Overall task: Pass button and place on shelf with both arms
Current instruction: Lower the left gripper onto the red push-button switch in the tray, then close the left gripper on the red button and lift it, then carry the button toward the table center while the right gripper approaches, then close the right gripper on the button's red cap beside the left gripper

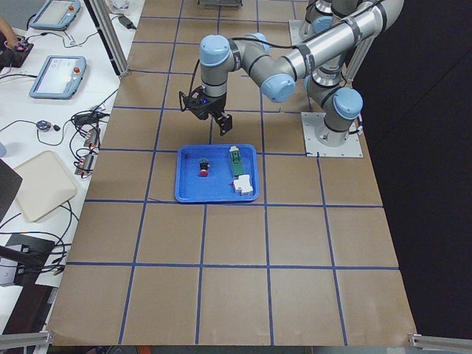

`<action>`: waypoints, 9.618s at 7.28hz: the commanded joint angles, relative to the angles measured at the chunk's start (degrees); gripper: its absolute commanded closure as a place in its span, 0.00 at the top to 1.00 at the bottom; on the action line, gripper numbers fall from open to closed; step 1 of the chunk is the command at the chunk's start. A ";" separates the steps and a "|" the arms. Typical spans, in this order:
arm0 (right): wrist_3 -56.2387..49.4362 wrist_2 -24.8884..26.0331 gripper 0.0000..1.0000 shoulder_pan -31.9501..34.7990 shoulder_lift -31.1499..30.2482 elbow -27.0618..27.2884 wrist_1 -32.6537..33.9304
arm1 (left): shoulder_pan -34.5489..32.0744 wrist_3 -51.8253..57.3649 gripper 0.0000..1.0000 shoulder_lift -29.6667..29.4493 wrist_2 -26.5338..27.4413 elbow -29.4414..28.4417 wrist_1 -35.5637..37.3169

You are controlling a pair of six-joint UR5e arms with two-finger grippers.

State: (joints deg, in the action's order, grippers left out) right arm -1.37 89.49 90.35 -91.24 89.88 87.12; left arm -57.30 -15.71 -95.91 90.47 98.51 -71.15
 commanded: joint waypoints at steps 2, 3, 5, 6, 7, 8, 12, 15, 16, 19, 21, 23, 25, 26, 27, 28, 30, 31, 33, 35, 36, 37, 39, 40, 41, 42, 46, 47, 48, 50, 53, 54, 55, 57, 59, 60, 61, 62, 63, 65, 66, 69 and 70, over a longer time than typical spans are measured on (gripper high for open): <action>-0.30 -0.20 1.00 0.00 -0.95 1.43 0.07 | 4.29 -9.55 1.00 -6.99 -4.31 -1.92 4.70; -0.56 -0.11 1.00 0.00 -1.13 1.52 0.15 | 4.39 -14.74 1.00 -8.92 -5.91 -2.88 4.71; -0.47 -0.11 1.00 0.00 -1.13 1.52 0.16 | 6.13 -21.70 1.00 -12.36 -13.96 -2.20 4.18; -0.47 -0.20 1.00 0.00 -1.13 1.52 0.16 | 8.76 -22.34 1.00 -14.37 -17.40 -2.19 4.09; -0.47 -0.20 1.00 0.00 -1.13 1.52 0.16 | 9.91 -23.40 1.00 -16.13 -19.44 -2.71 4.09; -0.47 -0.11 1.00 0.00 -1.13 1.52 0.16 | 9.93 -27.32 1.00 -17.37 -19.72 -2.45 4.18; -0.38 -0.11 1.00 0.00 -1.04 1.52 0.16 | 9.93 -31.05 1.00 -22.82 -21.30 -2.89 4.26; -0.47 -0.11 1.00 0.00 -1.13 1.52 0.16 | 9.93 -31.14 1.00 -25.29 -21.39 -2.89 4.35; -0.56 -0.20 1.00 0.00 -1.13 1.52 0.16 | 9.93 -31.14 1.00 -25.90 -21.39 -3.24 4.35; -0.39 -0.11 1.00 0.00 -1.13 1.52 0.16 | 9.93 -31.14 0.92 -26.61 -21.39 -3.24 4.35; -0.38 -0.11 1.00 0.00 -1.13 1.52 0.16 | 9.93 -31.23 0.23 -26.52 -21.22 -3.24 4.09; -0.38 -0.11 1.00 0.00 -1.13 1.52 0.16 | 9.93 -31.14 0.00 -26.17 -21.22 -2.98 3.91; -0.30 -0.20 1.00 0.00 -1.13 1.52 0.16 | 9.93 -31.23 0.00 -24.77 -21.30 -3.15 2.26; -0.38 -0.20 1.00 0.00 -1.13 1.43 0.24 | 9.84 -31.23 0.00 -23.72 -21.65 -3.41 0.16; -0.65 -0.55 1.00 -0.09 -1.22 1.43 0.24 | 9.05 -32.36 0.00 -21.62 -24.79 -3.42 -3.17; -0.65 -0.72 1.00 -0.09 -1.39 1.35 0.24 | 7.92 -32.81 0.00 -17.77 -25.69 -3.42 -4.86; -1.52 -0.81 1.00 -0.44 -1.40 1.26 0.16 | -0.05 -40.49 0.00 -12.05 -25.79 -3.33 -6.89; -3.01 -0.55 1.00 -0.61 -1.57 0.65 0.16 | -5.40 -42.81 0.00 -9.41 -28.14 -2.11 -6.98; -10.11 -0.99 1.00 -1.14 -1.66 0.73 0.33 | -15.16 -55.86 0.00 -6.15 -29.65 -1.92 -6.99; -18.69 -1.16 1.00 -2.63 -1.66 0.82 0.24 | -23.70 -68.77 0.00 -5.17 -33.41 -2.88 -5.76; -24.50 -1.77 1.00 -3.77 -1.57 0.91 0.24 | -27.48 -72.93 0.00 -4.73 -33.52 -2.98 -4.19; -30.73 -7.09 1.00 -6.48 -1.57 1.08 0.07 | -30.82 -77.33 0.00 -4.73 -33.52 -2.98 -2.69; -44.18 -12.41 1.00 -8.79 -2.36 1.52 -0.98 | -37.24 -86.38 0.00 -5.25 -33.43 -2.72 4.06; -49.90 -12.50 1.00 -8.88 -2.97 1.52 -0.90 | -39.71 -89.90 0.00 -5.51 -33.43 -2.28 6.79; -56.22 -13.37 1.00 -8.88 -3.33 1.87 -1.77 | -42.26 -92.72 0.00 -4.91 -33.35 -2.27 7.68; -64.03 -15.90 1.00 -8.88 -3.50 1.87 -3.95 | -43.93 -94.67 0.00 -4.55 -33.35 -2.54 7.69; -89.19 -22.08 1.00 -8.96 -2.98 2.92 -6.77 | -48.95 -101.70 0.00 -4.11 -33.61 -2.89 11.38; -93.85 -22.34 1.00 -8.96 -2.89 3.19 -6.53 | -49.22 -101.98 0.00 -3.68 -33.70 -2.89 11.38; -97.73 -22.35 1.00 -8.96 -2.89 3.10 -6.35 | -49.23 -102.59 0.00 -3.32 -33.78 -2.89 11.38; -97.94 -25.67 1.00 -7.48 -2.81 3.28 -6.35 | -49.40 -103.03 0.00 -2.97 -33.87 -2.98 11.38; -95.85 -26.04 1.00 -5.63 -2.28 2.93 -6.26 | -50.54 -104.00 0.00 -2.79 -33.79 -2.98 11.38; -94.62 -29.78 1.00 -5.54 -2.27 2.58 -5.91 | -50.63 -104.09 0.00 -2.44 -33.87 -2.98 11.38; -94.60 -29.56 1.00 -5.45 -2.19 2.66 -4.17 | -50.72 -104.87 0.00 -2.01 -35.09 -2.98 11.38; -92.78 -29.55 1.00 -5.45 -0.61 2.58 -2.83 | -50.72 -105.58 0.00 -0.95 -35.72 -2.63 11.21; -91.09 -29.82 1.00 -3.35 -0.87 2.14 -2.66 | -50.72 -106.02 0.00 0.02 -38.07 -2.28 11.12; -90.22 -29.64 1.00 -2.99 -0.61 2.05 -1.18 | -50.72 -106.20 0.00 0.54 -38.26 -2.01 11.03; -90.04 -29.47 1.00 -2.99 -0.60 2.48 -1.16 | -50.72 -106.46 0.00 0.90 -38.35 -2.01 10.69; -89.95 -29.38 1.00 -2.99 -0.60 2.49 -1.34 | -50.81 -106.46 0.00 1.25 -38.35 -1.92 10.42; -89.95 -29.38 1.00 -2.99 -0.69 2.40 -1.86 | -50.72 -106.55 0.00 1.51 -38.35 -1.92 10.33; -90.03 -29.38 0.90 -2.99 -1.22 2.40 -2.22 | -50.72 -106.55 0.00 1.87 -38.35 -1.92 10.33; -90.03 -29.38 0.88 -2.99 -1.65 2.31 -3.44 | -50.72 -106.55 0.00 1.87 -38.35 -1.92 10.33; -90.21 -29.38 0.87 -2.90 -3.58 2.31 -5.10 | -50.72 -106.55 0.00 2.04 -38.44 -1.92 10.33; -90.30 -29.29 0.84 -2.90 -3.94 2.75 -5.12 | -50.72 -107.33 0.00 2.13 -39.57 -2.01 10.42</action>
State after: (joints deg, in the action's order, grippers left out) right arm -91.58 60.11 87.44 -94.39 92.26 82.52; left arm -108.04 -122.44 -93.87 51.80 96.58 -60.80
